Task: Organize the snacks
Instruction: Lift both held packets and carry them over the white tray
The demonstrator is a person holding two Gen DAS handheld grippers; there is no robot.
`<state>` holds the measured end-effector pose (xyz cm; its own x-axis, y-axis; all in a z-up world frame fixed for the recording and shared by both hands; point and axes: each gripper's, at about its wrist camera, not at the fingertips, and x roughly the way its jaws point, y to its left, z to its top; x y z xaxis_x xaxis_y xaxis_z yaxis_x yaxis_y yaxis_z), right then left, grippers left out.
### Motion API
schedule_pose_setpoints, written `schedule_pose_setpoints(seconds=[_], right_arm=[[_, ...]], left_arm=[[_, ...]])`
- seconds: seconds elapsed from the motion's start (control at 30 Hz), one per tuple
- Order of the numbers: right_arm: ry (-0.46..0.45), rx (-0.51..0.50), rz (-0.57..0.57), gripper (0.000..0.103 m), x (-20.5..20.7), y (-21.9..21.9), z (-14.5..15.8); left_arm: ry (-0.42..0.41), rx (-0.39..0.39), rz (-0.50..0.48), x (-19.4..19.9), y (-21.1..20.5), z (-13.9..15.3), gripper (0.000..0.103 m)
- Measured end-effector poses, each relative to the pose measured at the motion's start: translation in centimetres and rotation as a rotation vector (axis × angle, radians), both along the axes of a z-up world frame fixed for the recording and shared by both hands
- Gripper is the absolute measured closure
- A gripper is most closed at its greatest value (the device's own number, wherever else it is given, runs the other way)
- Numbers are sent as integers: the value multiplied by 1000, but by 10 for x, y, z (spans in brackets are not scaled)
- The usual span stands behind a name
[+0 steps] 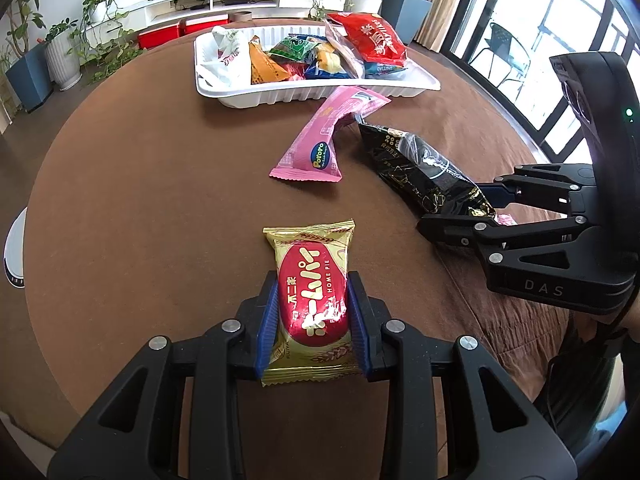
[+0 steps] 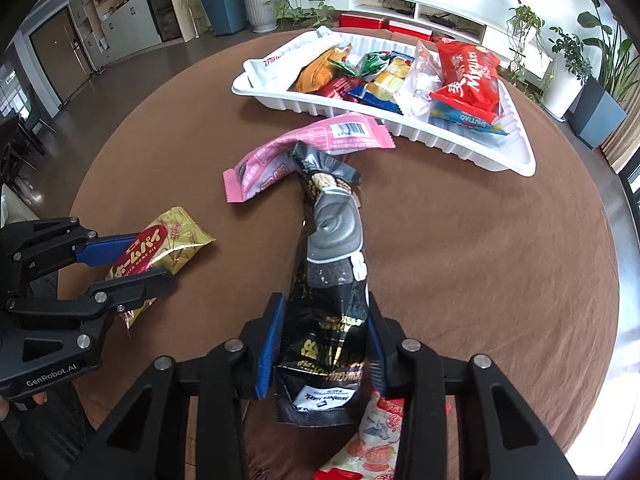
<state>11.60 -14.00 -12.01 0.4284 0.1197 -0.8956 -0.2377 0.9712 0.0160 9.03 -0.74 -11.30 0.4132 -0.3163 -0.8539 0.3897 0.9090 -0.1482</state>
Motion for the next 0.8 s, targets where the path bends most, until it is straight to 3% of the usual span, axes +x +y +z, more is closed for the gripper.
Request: schedule_pose_setpoints(seconds=[0.43, 0.8], right_arm=[[10, 68, -15, 71, 0, -6, 1], [-23, 233, -50, 72, -10, -19, 21]], left_arm=[[5, -18, -8, 0, 0, 0, 73], [9, -69, -8, 0, 1, 3, 73]])
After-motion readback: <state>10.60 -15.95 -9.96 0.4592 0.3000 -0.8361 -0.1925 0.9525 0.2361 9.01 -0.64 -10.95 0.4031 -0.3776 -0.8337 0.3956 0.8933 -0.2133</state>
